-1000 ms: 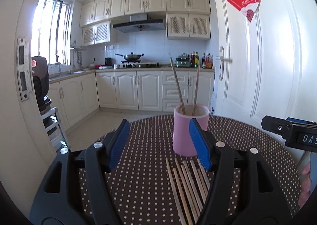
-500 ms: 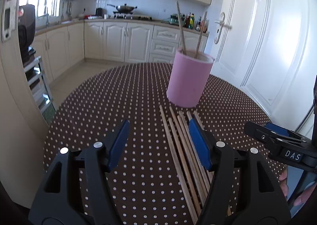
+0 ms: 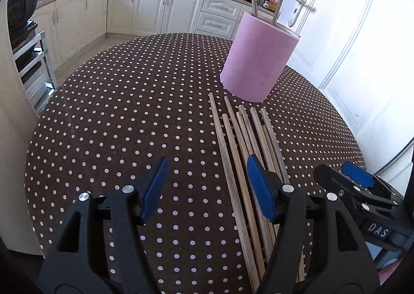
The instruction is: Organize utensils
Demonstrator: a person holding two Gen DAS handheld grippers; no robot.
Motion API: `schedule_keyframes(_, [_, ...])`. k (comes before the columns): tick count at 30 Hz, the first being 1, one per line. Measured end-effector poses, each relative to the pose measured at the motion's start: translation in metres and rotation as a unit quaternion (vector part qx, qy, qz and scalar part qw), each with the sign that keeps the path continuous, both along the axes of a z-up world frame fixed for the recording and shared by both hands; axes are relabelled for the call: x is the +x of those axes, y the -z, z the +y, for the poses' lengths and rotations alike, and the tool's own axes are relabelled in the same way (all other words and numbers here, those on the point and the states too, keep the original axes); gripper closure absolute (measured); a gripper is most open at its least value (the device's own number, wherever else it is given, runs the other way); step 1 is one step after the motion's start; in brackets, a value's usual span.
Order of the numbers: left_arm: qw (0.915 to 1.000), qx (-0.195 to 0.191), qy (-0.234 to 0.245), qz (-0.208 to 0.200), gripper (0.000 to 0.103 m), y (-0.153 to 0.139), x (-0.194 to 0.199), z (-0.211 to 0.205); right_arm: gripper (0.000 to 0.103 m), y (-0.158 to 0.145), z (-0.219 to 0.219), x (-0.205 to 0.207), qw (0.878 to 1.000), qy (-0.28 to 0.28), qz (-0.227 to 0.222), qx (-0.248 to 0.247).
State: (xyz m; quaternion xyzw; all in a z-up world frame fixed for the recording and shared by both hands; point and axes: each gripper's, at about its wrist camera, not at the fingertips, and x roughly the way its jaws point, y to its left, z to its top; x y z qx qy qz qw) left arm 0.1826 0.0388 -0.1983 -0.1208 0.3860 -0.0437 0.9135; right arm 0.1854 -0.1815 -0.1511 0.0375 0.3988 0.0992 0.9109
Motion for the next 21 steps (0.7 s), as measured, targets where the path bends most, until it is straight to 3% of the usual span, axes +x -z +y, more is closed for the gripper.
schedule_keyframes(8, [0.9998,0.010,-0.013,0.013,0.041,0.002,0.010,-0.001,0.011,0.004,0.003,0.007,1.000,-0.003,0.009,-0.004])
schedule_keyframes(21, [0.9961,0.076,-0.032,0.032,0.041,0.001,0.035,-0.021,0.011,0.009,0.003,0.020,1.000,-0.001,0.022,-0.005])
